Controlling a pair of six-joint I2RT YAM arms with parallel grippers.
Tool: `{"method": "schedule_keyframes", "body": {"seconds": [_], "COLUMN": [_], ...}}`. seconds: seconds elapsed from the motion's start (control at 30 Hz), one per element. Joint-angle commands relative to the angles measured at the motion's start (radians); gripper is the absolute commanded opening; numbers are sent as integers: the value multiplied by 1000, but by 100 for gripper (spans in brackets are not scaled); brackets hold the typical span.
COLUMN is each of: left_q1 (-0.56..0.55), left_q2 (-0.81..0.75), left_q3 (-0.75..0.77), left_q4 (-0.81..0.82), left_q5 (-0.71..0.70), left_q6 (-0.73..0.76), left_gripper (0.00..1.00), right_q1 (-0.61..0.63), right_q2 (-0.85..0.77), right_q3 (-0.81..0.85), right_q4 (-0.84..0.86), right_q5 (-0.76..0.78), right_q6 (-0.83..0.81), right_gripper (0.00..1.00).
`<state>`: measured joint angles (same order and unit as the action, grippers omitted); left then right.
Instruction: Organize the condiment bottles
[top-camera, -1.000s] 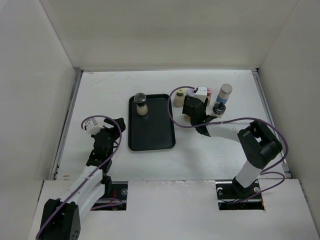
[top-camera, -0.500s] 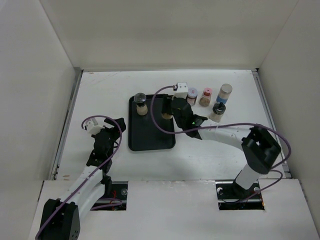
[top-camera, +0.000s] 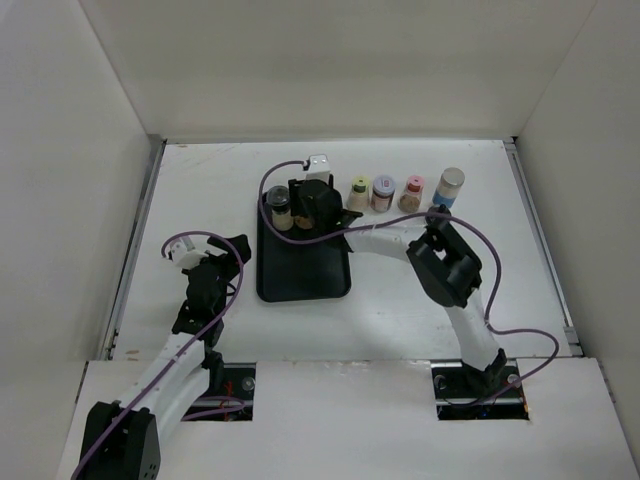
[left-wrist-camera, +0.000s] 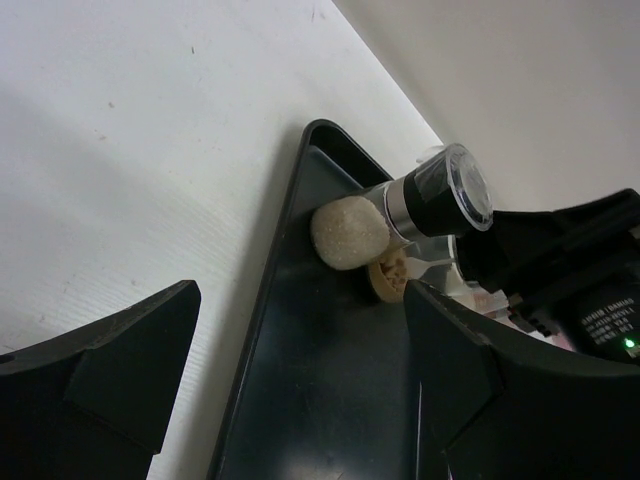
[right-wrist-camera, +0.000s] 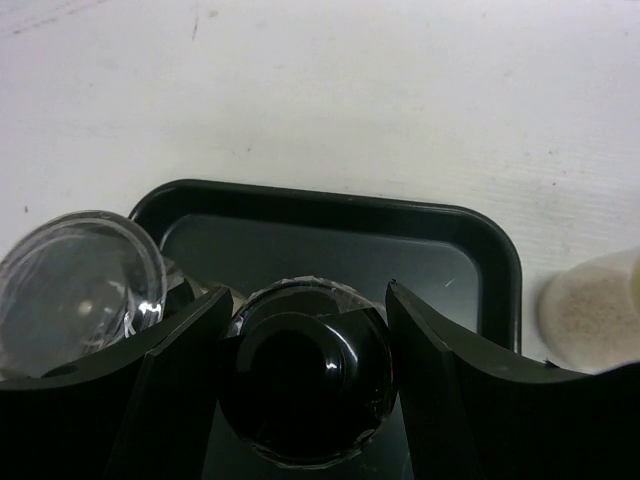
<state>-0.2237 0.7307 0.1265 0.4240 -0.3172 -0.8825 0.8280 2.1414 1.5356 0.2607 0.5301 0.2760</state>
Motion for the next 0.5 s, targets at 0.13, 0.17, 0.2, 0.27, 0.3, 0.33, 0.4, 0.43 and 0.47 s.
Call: {"method": "schedule_keyframes", "body": {"seconds": [0.13,0.17,0.2,0.27,0.3,0.33,0.4,0.43,0.47], "left_q1": [-7,-7,-4,-2,-7,-9,-1,-1,-2], "left_q2": [10,16,16,6,3,3,7,3,1], "left_q3": [5,5,5,5,4,2,2,4,4], "left_q4": [58,58,58,58,58,58,55,53,58], "left_q5": [-6,-3,3,4,-2,-8,-3,4,0], "left_q6": [11,10,7,11,13,13,11,11,13], "left_gripper": [83,83,83,83,83,83,83,83,83], "right_q1": [7,7,7,7,7,7,7,7,7], "right_q2": [87,100,110,107,92,78,28,-18,-64], "right_q3": [190,207,225,236,227,213,164,122,77], "right_q4": [14,14,12,2,-1,3,11,12,14], "right_q5": [-7,-7,-8,-7,-4,-2,-8,-9,-9], "right_q6": [-6,-6,-4,-1,-6,-8,-1,2,6], "right_gripper": [61,65,66,73,80,85,93,97,98]}}
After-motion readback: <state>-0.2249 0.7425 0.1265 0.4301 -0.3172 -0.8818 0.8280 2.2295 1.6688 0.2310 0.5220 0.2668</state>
